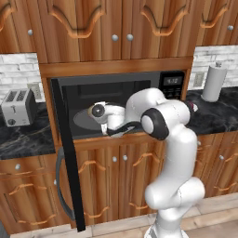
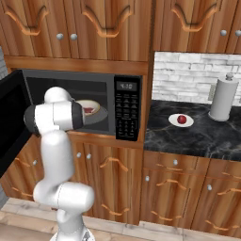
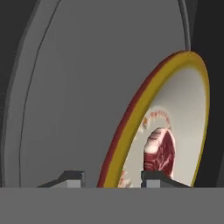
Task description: Remove the apple from the bowl and place it on the small plate. Then place the bowl with only the steak in the microwave, close the door, and press the start button to microwave the steak.
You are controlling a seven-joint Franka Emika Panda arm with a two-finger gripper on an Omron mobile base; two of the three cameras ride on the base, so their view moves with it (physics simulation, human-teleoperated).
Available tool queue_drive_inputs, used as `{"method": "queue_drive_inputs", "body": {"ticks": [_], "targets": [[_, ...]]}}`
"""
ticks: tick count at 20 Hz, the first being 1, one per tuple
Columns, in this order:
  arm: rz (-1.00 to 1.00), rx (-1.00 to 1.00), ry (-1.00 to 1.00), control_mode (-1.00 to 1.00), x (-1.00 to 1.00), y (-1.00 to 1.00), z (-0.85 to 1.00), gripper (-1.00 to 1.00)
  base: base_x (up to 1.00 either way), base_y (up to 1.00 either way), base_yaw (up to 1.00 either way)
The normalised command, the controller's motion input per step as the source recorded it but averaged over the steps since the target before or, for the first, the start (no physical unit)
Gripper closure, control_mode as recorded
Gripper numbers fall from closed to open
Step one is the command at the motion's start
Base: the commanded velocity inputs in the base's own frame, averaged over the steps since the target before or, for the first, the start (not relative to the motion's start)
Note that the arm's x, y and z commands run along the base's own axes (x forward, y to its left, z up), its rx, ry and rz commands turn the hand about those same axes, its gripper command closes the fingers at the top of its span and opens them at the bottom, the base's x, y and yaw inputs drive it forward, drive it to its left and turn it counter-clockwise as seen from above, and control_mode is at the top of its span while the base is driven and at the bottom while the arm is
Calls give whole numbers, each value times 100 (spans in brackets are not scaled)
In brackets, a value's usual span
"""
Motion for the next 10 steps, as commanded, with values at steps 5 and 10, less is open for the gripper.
{"method": "queue_drive_inputs", "body": {"ticks": [5, 10], "targets": [[0, 0, 0, -100, -72, 0, 55, -100, 0, 0, 0], [-5, 0, 2, -100, -99, 2, 89, -100, 0, 0, 0]]}}
